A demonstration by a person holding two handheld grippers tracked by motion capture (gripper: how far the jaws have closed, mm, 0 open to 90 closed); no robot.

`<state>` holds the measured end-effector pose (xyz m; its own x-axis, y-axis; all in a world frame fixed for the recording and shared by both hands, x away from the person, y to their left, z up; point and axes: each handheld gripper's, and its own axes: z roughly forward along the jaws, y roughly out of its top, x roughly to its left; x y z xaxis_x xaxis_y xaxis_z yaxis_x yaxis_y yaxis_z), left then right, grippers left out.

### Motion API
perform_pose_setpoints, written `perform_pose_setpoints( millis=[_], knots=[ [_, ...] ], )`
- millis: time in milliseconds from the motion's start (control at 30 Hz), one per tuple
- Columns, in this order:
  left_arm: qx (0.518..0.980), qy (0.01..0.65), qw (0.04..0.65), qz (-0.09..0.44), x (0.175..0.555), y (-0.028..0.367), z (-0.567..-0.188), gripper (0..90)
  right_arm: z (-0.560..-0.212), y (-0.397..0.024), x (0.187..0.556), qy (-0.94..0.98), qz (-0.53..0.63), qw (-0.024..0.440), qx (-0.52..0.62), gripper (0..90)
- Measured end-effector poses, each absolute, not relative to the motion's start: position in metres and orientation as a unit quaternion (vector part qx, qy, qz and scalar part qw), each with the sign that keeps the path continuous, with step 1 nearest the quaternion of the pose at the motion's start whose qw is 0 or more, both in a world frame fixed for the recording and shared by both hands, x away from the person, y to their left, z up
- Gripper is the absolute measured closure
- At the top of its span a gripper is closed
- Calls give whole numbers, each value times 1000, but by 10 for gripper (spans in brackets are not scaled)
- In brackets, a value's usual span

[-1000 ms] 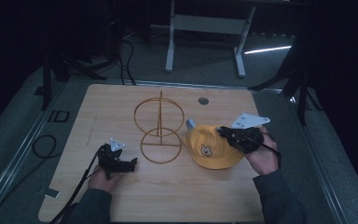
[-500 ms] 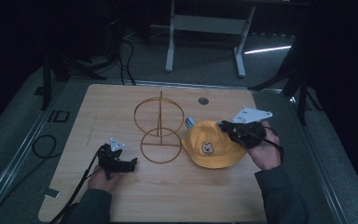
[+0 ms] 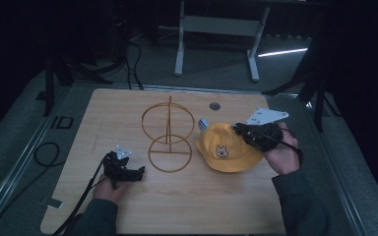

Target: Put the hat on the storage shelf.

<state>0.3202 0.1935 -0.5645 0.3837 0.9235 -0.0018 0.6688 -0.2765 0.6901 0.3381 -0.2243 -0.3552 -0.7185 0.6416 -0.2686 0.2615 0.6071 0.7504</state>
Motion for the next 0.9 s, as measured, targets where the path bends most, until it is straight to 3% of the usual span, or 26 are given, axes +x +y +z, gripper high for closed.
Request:
perform_pose_setpoints(
  millis=[467,900],
  knots=[
    [773,515,309,205,320,194,-564,19,-386,-250,360,858,336,224,317,810],
    [772,515,309,206,320,194,-564,19,-387,-249,372,896,279,167,303,616]
  ],
)
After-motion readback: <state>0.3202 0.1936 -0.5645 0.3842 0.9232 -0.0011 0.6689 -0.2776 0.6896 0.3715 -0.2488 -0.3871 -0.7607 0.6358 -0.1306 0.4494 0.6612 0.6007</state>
